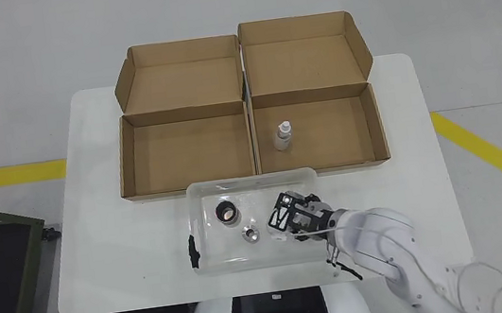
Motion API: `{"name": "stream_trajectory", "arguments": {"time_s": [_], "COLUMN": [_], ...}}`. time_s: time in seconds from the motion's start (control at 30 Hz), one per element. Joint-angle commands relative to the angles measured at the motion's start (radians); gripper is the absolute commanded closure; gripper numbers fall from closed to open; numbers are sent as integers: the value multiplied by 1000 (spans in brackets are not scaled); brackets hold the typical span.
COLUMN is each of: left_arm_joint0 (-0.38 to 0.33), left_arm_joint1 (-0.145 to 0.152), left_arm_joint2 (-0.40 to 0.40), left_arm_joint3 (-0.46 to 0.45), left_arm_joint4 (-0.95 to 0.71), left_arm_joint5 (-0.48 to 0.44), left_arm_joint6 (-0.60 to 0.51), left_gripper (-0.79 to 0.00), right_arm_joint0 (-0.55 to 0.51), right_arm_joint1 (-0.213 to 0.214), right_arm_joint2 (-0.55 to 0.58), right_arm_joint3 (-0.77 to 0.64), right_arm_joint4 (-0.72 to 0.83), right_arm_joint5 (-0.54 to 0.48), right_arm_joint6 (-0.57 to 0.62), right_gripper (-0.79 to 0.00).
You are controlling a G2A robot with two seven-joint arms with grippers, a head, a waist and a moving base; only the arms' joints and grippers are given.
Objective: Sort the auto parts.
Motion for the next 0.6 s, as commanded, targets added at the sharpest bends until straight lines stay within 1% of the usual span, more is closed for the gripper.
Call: {"name": "stream_trajectory", "arguments": {"time_s": [0.0,0.07,0.1,0.23,0.4,0.47,0.5,0.57], "left_arm_joint0": [0,0,0,0,0,0,0,0], "left_arm_joint1": [0,0,0,0,0,0,0,0], "left_arm_joint2": [0,0,0,0,0,0,0,0], "left_arm_joint3": [0,0,0,0,0,0,0,0], "left_arm_joint4": [0,0,0,0,0,0,0,0], "left_arm_joint5": [0,0,0,0,0,0,0,0], "left_arm_joint6": [0,0,0,0,0,0,0,0], "left_gripper": [-785,-785,-785,-785,-785,-785,-785,-785], "right_arm_joint0": [6,11,13,19,21,20,19,17], "right_arm_joint1": [-1,-2,-2,-4,-4,-4,-4,-4], "right_arm_joint2": [-8,-18,-23,-37,-46,-49,-49,-52], "right_arm_joint3": [2,1,0,-3,-4,-8,-11,-16], "right_arm_joint4": [-2,-11,-15,-34,-52,-59,-64,-72], "right_arm_joint5": [6,10,13,26,39,42,44,48], "right_arm_joint6": [8,20,25,44,52,55,55,55], "right_gripper": [-443,-416,-388,-357,-262,-172,-142,-37]}}
